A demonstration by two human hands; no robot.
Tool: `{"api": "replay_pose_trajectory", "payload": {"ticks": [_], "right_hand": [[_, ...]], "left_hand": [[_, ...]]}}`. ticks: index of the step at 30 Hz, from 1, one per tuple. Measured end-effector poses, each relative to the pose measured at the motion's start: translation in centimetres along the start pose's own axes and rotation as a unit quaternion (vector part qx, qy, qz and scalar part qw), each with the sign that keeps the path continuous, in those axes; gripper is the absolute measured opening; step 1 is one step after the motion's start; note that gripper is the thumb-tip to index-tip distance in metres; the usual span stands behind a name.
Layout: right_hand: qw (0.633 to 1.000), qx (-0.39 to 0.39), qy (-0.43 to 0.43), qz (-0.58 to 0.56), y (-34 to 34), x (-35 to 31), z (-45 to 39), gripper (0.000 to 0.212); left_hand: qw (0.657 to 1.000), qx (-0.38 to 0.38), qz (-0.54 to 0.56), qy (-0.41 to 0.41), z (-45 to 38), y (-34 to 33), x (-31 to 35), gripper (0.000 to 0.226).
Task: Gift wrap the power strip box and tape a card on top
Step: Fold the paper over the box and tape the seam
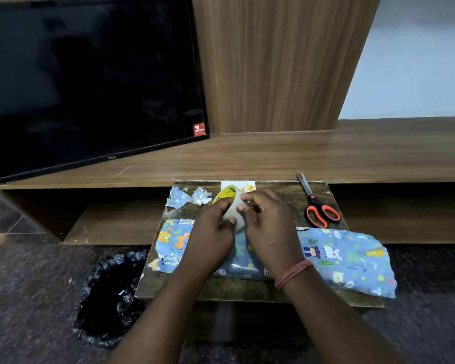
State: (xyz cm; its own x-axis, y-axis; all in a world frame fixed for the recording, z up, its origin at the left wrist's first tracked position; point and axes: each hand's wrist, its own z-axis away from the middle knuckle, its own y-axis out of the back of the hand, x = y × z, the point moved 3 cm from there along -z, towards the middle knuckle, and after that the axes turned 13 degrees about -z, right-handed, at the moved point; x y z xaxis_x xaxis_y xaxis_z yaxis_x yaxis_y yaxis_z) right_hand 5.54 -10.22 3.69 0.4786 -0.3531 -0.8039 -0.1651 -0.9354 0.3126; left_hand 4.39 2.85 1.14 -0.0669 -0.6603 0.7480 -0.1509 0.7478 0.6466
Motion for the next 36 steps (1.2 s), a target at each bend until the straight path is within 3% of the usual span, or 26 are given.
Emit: {"api": "replay_pose_trajectory", "payload": {"ticks": [4,10,22,27,30,36], "right_hand": [[0.999,0.021,-0.029,-0.029,0.3,-0.1,-0.1,0.011],[0.996,0.045,-0.064,-0.033,0.0,0.1,0.1,0.014],[0.999,0.029,-0.030,0.028,-0.6,0.2,0.7,0.018],[0.995,0.048,-0.083,-0.036,-0.3,0.7,0.6,0.013],[0.996,0.054,-0.063,-0.028,-0.3,0.3,0.7,0.025],[0.997,0.065,-0.028,-0.024,-0.2,0.1,0.9,0.021]], "left_hand": [[0.999,0.027,-0.014,-0.034,0.0,-0.4,0.1,0.021],[0.996,0.060,-0.054,-0.040,-0.1,-1.0,-0.3,0.022],[0.995,0.078,-0.035,-0.045,0.4,-1.7,0.2,0.019],[0.997,0.070,-0.010,-0.021,-0.1,-1.8,-0.3,0.031],[0.996,0.079,0.027,-0.028,-0.2,-1.3,0.0,0.025],[0.995,0.074,0.034,-0.049,-0.3,-0.9,0.5,0.023]]}}
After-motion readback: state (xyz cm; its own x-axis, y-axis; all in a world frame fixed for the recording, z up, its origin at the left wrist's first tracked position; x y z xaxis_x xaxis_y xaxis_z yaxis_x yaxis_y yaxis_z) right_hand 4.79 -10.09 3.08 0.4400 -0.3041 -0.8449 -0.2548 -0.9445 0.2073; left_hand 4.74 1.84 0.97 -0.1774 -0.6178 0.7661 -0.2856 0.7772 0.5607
